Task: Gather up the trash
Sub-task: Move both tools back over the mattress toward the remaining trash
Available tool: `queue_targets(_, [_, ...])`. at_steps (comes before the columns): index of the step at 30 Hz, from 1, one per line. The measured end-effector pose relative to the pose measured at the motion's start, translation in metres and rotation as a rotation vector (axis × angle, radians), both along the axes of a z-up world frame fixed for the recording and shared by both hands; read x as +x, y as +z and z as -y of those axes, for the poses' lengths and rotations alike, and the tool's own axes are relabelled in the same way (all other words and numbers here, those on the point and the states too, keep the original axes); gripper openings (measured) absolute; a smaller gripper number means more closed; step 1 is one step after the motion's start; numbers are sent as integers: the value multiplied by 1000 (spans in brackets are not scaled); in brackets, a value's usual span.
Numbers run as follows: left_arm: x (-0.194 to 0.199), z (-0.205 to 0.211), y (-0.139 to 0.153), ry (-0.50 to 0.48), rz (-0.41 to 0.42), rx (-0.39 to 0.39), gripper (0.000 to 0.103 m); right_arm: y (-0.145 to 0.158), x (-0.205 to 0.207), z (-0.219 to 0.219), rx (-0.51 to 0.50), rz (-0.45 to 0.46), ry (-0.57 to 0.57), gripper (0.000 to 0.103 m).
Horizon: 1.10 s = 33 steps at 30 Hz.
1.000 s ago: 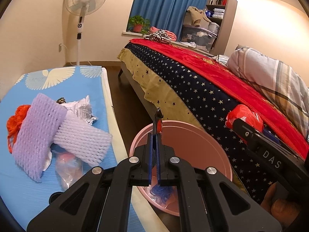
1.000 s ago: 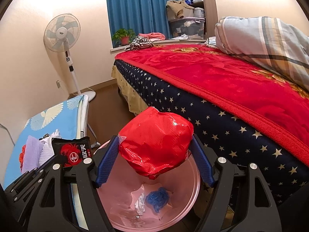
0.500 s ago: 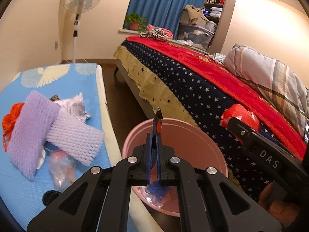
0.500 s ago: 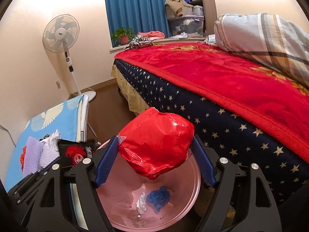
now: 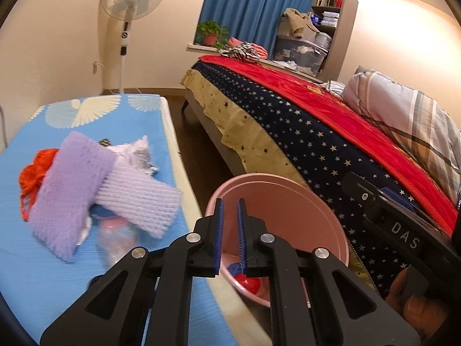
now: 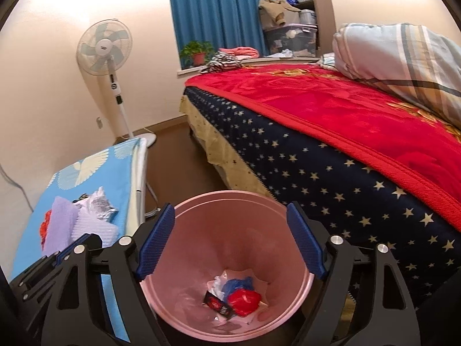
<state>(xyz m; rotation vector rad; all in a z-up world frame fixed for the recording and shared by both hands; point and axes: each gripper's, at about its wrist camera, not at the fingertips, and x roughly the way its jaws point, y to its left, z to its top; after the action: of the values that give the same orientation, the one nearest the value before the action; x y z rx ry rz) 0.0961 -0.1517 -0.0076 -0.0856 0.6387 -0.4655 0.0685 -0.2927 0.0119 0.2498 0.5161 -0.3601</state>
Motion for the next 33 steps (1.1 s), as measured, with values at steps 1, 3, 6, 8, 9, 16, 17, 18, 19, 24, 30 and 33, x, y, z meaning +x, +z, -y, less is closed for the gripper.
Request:
queue_targets(1, [-2, -5, 2, 13, 8, 2, 10, 0, -1, -3, 0, 5, 14, 76])
queue_targets(3, [-6, -14, 6, 31, 18, 4, 10, 2, -3, -10, 0, 13, 40, 72])
queue_targets(6, [-12, -34, 12, 76, 31, 0, 10, 2, -4, -18, 7, 20, 78, 66])
queue_targets(8, [-15, -47, 15, 104, 38, 0, 10, 2, -5, -25, 15, 22, 106, 63])
queue_targets(9, [-17, -55, 17, 123, 42, 0, 10, 3, -5, -29, 19, 24, 122, 60])
queue_targets(16, [-29, -103, 25, 257, 55, -9, 10, 2, -8, -60, 18, 26, 237, 54])
queue_targets(17, [-31, -110, 26, 282, 59, -5, 10, 1, -7, -63, 25, 22, 253, 54])
queue_targets(18, [-33, -115, 26, 306, 64, 1, 10, -1, -6, -66, 36, 21, 269, 54])
queue_targets(19, [-36, -124, 27, 340, 68, 6, 10, -3, -5, -71, 48, 11, 294, 54])
queue_targets(24, [-42, -154, 25, 434, 59, 3, 10, -19, 4, -100, 65, -41, 397, 54])
queue_targets(30, [-43, -173, 24, 484, 55, 14, 10, -40, 21, -141, 75, -116, 512, 62])
queue_targets(33, [-41, -180, 20, 502, 44, 13, 10, -52, 30, -150, 85, -154, 529, 62])
